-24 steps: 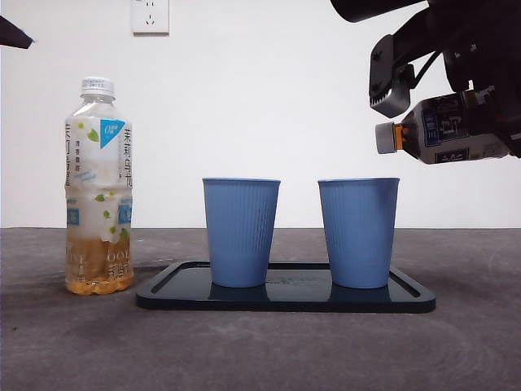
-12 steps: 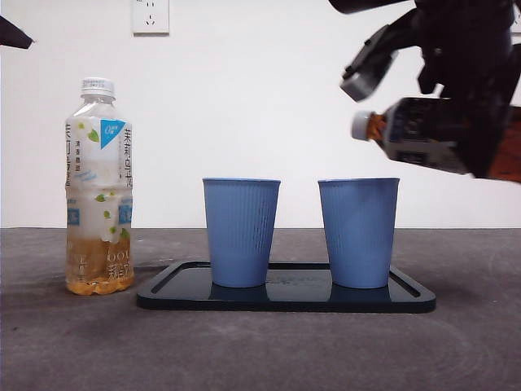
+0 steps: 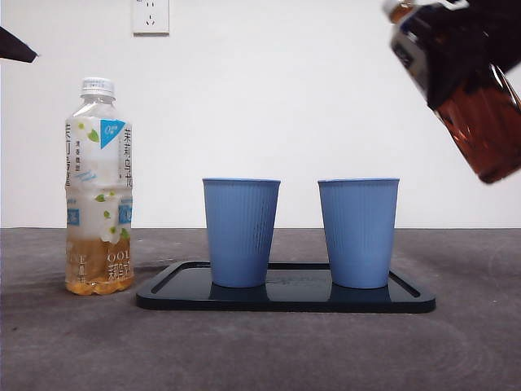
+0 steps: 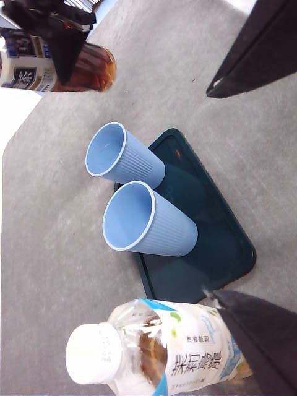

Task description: Pour the drink into the cup

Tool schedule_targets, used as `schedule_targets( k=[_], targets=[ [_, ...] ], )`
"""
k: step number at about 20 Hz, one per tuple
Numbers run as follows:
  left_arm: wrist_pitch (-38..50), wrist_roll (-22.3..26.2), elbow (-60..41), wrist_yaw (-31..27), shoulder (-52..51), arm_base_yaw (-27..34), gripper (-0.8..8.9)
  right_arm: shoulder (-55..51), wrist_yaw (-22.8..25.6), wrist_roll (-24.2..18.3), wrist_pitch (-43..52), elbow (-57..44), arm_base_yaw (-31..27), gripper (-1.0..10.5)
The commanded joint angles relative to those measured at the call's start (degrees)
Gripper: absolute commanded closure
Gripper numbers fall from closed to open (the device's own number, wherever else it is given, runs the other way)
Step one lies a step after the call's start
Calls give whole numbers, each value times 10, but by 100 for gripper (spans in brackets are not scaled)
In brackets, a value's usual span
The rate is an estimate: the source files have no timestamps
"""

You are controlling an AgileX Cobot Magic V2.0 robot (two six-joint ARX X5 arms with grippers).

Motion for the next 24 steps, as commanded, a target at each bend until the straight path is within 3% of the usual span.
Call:
schedule_targets(
  k=[1,6,11,19,24],
  targets=[
    [2,10,9,0,3,-2,316,-42,-28,40,152,-76,-32,745],
    [1,9,9,0,3,-2,316,-59,-145,99,413,-228,-99,745],
    [1,9,9,0,3,-2,316,-17,-149,110,577,-306,-115,745],
    [1,10,9,0,10,-2,316,109,-164,112,688,-312,-116,745],
    [2,10,9,0,20,-2,316,137,-164,111,712,-312,-116,745]
  ],
)
